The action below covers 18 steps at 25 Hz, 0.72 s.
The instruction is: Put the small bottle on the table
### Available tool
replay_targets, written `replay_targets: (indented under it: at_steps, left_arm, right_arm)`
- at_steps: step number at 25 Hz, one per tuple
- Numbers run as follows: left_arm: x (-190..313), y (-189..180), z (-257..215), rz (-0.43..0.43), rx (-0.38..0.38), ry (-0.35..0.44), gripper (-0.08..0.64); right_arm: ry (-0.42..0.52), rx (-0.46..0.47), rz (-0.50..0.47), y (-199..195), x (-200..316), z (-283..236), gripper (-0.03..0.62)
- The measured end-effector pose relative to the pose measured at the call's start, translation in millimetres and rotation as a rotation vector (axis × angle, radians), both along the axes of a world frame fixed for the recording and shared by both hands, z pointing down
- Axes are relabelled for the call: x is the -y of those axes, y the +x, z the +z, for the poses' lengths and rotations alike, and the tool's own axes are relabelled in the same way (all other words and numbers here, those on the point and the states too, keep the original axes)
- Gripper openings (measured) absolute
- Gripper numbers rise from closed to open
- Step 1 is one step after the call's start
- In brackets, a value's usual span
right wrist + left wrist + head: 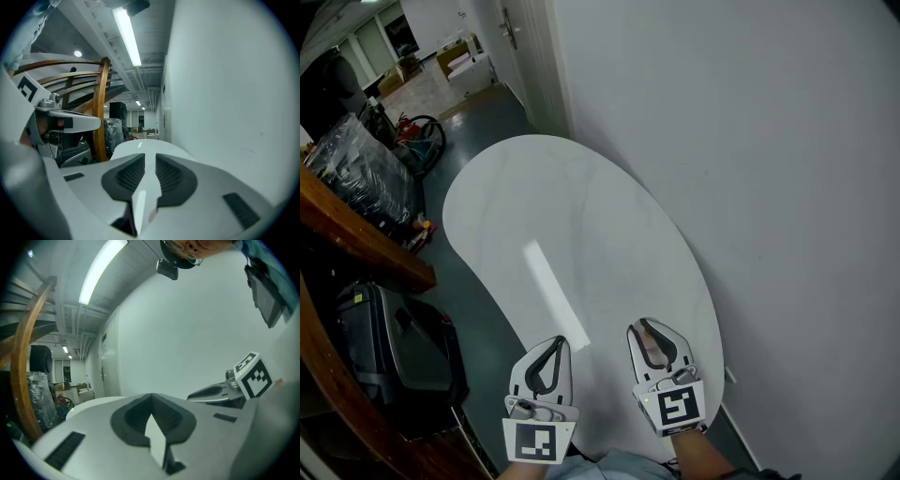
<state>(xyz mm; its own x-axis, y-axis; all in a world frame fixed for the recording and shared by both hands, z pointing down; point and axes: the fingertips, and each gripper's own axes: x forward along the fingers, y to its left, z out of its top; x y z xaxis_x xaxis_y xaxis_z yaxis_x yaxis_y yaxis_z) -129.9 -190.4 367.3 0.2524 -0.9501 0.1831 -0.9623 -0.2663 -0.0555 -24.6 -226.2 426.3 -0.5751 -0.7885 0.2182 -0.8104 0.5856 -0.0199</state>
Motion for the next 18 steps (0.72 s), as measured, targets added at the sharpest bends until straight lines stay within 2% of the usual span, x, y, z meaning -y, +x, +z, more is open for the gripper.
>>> replay_targets:
  at_steps: [2, 5, 10, 13, 16, 18]
  left_arm:
    - [-0.9, 1.6, -12.5, -0.002, -0.011, 0.037, 0.000]
    - [-3.1, 5.3, -30.1, -0.008, -0.017, 0.089, 0.000]
    - [-11.1, 7.1, -49.6, -0.023, -0.018, 0.147, 0.000]
    - [-16.6, 3.3, -54.8, -0.043, -0.015, 0.169, 0.000]
    - [-22.1, 2.5, -58.9, -0.050, -0.009, 0.184, 0.000]
    - [-24.9, 3.6, -61.3, -0.049, -0.011, 0.193, 0.000]
  right_arm:
    - [0.043, -0.005, -0.022, -2.5, -3.8, -14.3, 0.042]
    - [0.051, 0.023, -0.019, -3.7, -10.7, -32.8, 0.014]
    - [0.176, 0.039, -0.063, -9.5, -19.0, -63.4, 0.003]
    - [0.139, 0.030, -0.066, -12.2, -25.7, -62.7, 0.002]
    - [0.237, 0.042, -0.103, -18.0, -29.1, -79.6, 0.000]
    - [0.244, 0.040, -0.104, -18.8, -31.1, -84.1, 0.000]
